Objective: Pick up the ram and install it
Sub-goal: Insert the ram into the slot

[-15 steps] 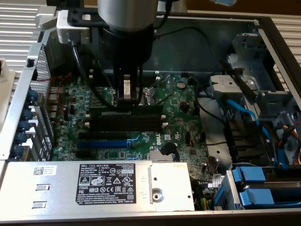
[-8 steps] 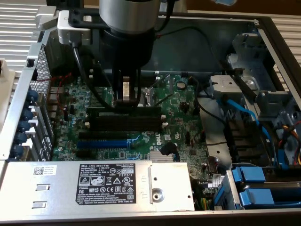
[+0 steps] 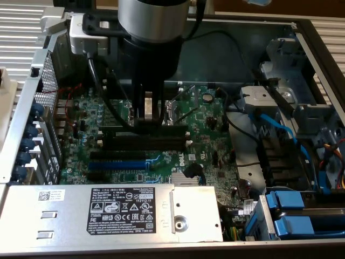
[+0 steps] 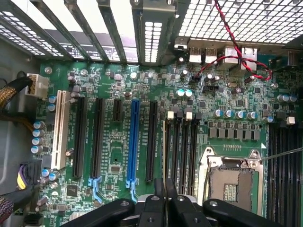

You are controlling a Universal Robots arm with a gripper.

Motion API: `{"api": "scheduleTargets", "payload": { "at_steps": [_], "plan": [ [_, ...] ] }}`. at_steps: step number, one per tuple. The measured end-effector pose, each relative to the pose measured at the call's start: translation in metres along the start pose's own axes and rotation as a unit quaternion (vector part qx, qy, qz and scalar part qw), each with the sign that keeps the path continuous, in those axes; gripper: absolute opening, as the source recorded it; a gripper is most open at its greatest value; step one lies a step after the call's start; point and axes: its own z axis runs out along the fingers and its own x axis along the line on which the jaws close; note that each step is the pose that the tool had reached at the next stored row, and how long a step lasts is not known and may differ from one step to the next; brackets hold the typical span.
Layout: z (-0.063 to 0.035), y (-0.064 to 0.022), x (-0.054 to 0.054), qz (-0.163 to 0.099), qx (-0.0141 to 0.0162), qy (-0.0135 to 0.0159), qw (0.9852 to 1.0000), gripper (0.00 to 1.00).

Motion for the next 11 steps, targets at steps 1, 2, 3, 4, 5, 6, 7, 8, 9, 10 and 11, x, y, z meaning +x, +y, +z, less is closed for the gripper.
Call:
{"api": "scheduleTargets", "payload": {
  "at_steps": [1,2,3,4,5,6,7,8,9,10,11],
  "plan": [
    [0.0001,-0.0009,0.0001,0.000,0.0000,0.0000,1.0000,0.12],
    [0.0005,-0.0021,0.0001,0.000,0.0000,0.0000,1.0000,0.12],
    [0.0010,-0.0022,0.0001,0.001,-0.0001,0.0001,1.0000,0.12],
    [0.0016,-0.0023,-0.0004,0.002,0.0000,-0.0001,1.0000,0.12],
    [0.0019,-0.0023,-0.0006,0.003,0.0000,-0.0002,1.0000,0.12],
    [0.0022,-0.0023,-0.0008,0.004,0.0000,-0.0002,1.0000,0.12],
    [0.0024,-0.0023,-0.0007,0.005,0.0000,-0.0002,1.0000,0.12],
    [0.0031,-0.0024,-0.0009,0.008,0.0001,-0.0005,1.0000,0.12],
    [0.0038,-0.0025,-0.0012,0.011,0.0001,-0.0006,0.9999,0.12],
    [0.0042,-0.0025,-0.0016,0.014,0.0003,-0.0009,0.9999,0.12],
    [0.0042,-0.0025,-0.0016,0.015,0.0002,-0.0008,0.9999,0.12]
  ]
}}
